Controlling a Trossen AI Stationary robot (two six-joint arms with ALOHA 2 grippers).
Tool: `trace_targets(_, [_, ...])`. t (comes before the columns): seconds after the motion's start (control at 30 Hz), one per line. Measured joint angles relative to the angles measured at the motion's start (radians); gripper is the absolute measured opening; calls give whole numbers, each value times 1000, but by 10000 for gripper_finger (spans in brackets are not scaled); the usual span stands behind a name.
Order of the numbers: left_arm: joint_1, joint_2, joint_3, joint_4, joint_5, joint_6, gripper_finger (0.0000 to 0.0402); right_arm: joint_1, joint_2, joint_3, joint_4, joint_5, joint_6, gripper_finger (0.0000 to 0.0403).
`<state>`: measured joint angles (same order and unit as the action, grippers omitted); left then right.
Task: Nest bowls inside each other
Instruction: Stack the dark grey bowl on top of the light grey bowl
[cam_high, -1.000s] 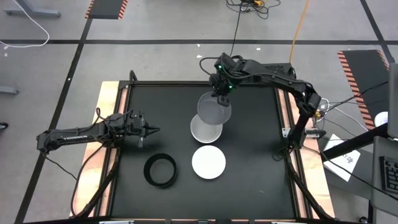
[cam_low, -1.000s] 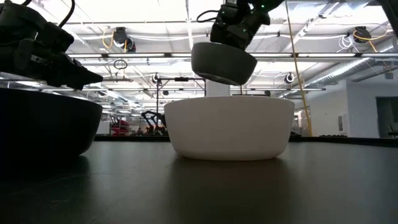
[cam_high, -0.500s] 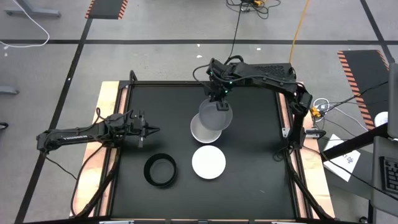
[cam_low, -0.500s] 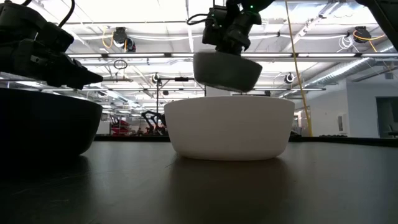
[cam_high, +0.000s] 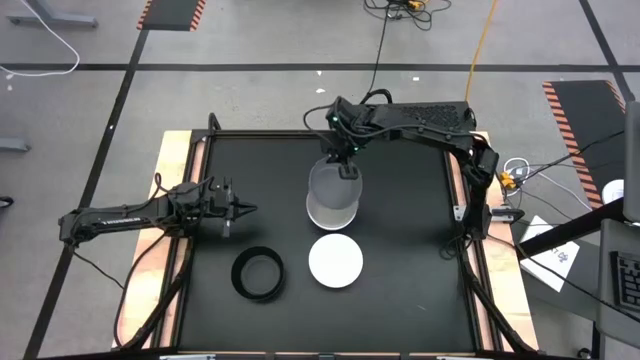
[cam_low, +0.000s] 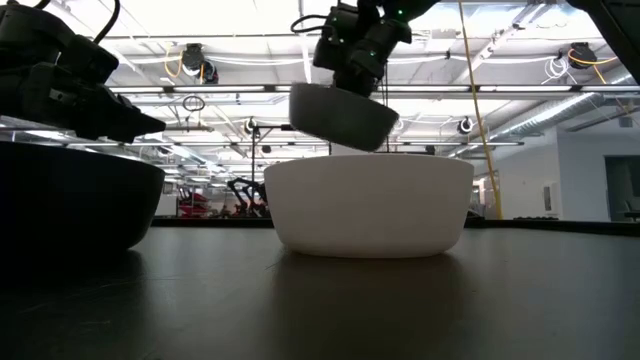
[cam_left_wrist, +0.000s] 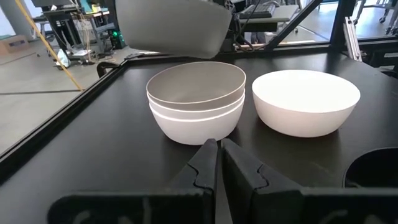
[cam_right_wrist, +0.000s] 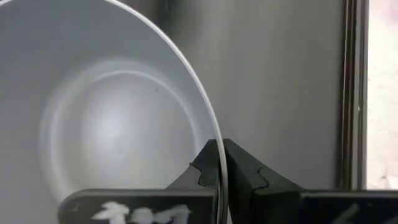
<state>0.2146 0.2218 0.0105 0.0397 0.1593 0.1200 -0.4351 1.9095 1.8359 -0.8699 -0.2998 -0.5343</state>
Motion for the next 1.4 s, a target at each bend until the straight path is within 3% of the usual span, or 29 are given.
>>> trace_targets(0.27, [0,0,0,-4,0,-2,26,2,0,0,145,-31,277,0])
trace_targets(0.57, [0,0,0,-4,0,-1,26,3,0,0,95,-45,464,0])
trace_targets(0.93, [0,0,0,-4,0,-1,26,29,0,-1,-25,-41,497,0])
trace_targets(1.4, [0,0,0,-5,1,-5,26,47,64,-1,-95,40,534,0])
